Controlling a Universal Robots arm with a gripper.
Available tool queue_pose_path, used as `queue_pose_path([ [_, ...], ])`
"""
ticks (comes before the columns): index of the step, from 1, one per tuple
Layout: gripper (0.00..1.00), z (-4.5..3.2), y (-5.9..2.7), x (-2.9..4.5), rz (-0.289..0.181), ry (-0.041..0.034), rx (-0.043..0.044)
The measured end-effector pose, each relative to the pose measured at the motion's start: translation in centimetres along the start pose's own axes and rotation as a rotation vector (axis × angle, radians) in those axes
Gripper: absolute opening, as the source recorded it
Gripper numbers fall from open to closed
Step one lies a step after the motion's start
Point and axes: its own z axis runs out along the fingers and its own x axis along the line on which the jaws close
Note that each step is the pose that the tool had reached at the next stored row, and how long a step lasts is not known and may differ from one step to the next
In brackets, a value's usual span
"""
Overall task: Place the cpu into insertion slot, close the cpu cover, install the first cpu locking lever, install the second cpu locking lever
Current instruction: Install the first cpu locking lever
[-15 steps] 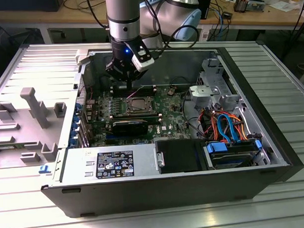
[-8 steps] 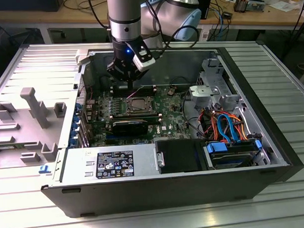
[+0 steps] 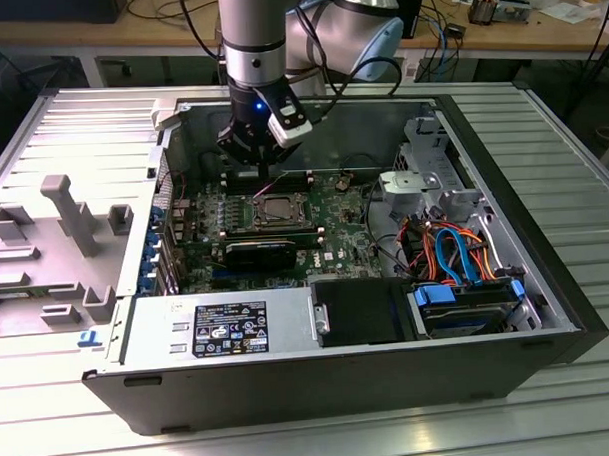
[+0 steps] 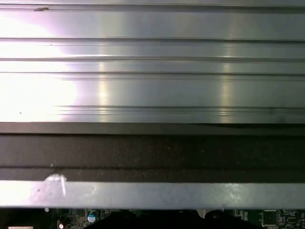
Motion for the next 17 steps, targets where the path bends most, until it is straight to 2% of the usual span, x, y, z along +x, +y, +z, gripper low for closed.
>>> queue_pose_path([
  [7, 0.11, 0.18, 0.02, -0.06, 0.024, 0.0005, 0.0006],
  [17, 0.11, 0.51, 0.36, -0.46, 0.026, 0.0006, 0.0007],
])
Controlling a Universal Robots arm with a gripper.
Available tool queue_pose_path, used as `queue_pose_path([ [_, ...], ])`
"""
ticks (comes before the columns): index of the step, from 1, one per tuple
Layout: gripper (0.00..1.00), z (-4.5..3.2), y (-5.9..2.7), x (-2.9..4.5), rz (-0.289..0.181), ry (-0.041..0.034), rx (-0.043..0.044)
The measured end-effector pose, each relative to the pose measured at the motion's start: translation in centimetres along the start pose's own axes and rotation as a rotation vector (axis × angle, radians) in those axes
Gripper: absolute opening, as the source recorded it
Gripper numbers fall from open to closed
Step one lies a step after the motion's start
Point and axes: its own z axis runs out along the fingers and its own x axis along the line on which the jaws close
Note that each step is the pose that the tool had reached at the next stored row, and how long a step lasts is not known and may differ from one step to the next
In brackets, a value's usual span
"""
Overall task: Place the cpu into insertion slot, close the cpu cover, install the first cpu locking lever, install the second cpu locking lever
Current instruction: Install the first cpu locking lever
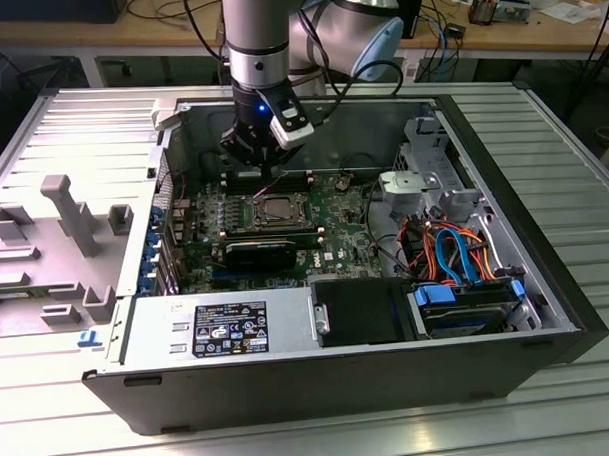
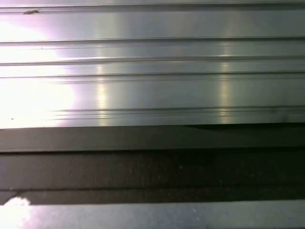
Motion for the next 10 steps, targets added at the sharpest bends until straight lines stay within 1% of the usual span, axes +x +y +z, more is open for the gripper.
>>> queue_pose_path([
  [10, 0.11, 0.03, 0.02, -0.66, 0.0, -0.0001, -0.0001],
])
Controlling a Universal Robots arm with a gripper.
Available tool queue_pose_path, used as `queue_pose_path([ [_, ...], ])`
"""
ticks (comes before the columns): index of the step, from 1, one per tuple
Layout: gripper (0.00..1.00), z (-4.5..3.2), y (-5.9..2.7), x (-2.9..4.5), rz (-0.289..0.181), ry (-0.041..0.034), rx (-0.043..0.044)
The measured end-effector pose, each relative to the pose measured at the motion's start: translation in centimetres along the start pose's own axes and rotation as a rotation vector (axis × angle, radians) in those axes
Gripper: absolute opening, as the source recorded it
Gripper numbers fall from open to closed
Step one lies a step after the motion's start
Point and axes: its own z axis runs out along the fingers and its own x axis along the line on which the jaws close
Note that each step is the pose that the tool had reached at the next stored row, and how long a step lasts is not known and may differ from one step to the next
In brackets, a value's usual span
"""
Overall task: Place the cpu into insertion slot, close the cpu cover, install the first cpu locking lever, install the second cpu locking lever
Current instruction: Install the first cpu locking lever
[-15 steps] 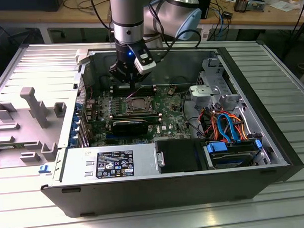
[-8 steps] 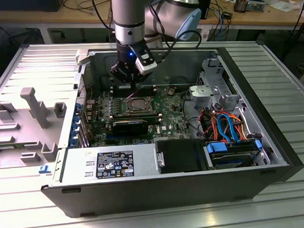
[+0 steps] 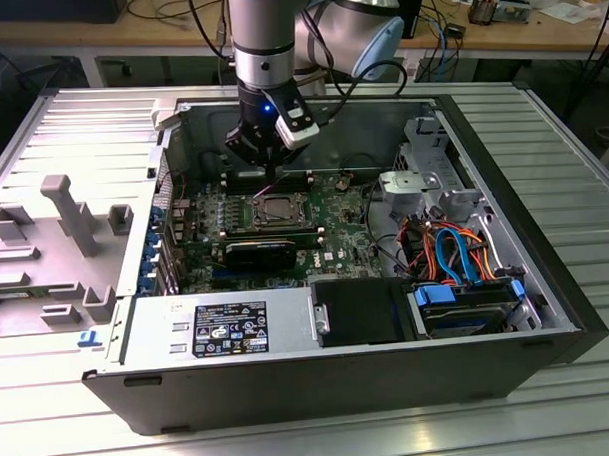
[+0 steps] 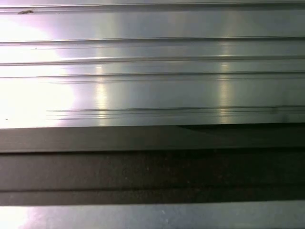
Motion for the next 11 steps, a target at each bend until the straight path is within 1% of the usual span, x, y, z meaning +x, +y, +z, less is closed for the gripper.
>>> queue_pose_path([
  [11, 0.11, -0.05, -0.07, -0.05, 0.0, 0.0, 0.0],
])
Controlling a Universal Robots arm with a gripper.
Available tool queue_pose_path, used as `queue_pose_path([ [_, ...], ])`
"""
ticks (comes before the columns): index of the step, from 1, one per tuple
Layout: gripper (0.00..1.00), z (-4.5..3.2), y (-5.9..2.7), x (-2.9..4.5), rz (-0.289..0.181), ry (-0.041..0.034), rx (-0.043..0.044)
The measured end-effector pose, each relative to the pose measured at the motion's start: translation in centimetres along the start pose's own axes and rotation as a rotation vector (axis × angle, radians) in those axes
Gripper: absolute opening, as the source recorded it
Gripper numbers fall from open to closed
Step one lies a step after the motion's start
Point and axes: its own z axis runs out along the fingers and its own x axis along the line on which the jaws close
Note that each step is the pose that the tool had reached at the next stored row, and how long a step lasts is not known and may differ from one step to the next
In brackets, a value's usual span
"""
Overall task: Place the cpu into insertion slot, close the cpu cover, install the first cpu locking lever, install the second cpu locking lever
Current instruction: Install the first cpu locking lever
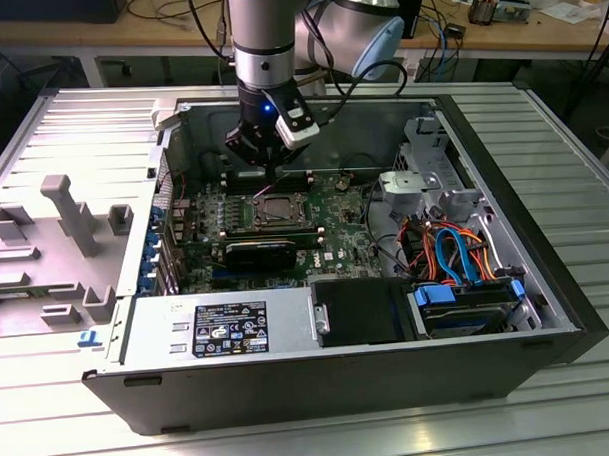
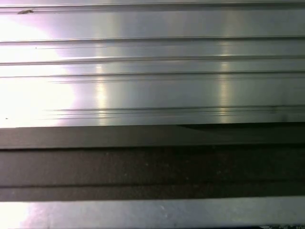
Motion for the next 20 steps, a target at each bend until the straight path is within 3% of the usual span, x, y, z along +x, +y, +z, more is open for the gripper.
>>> queue_pose_path([
  [12, 0.11, 0.1, 0.05, -0.49, 0.0, 0.0, 0.0005],
  [20, 0.11, 0.39, 0.14, -0.75, -0.018, -0.0004, 0.0079],
])
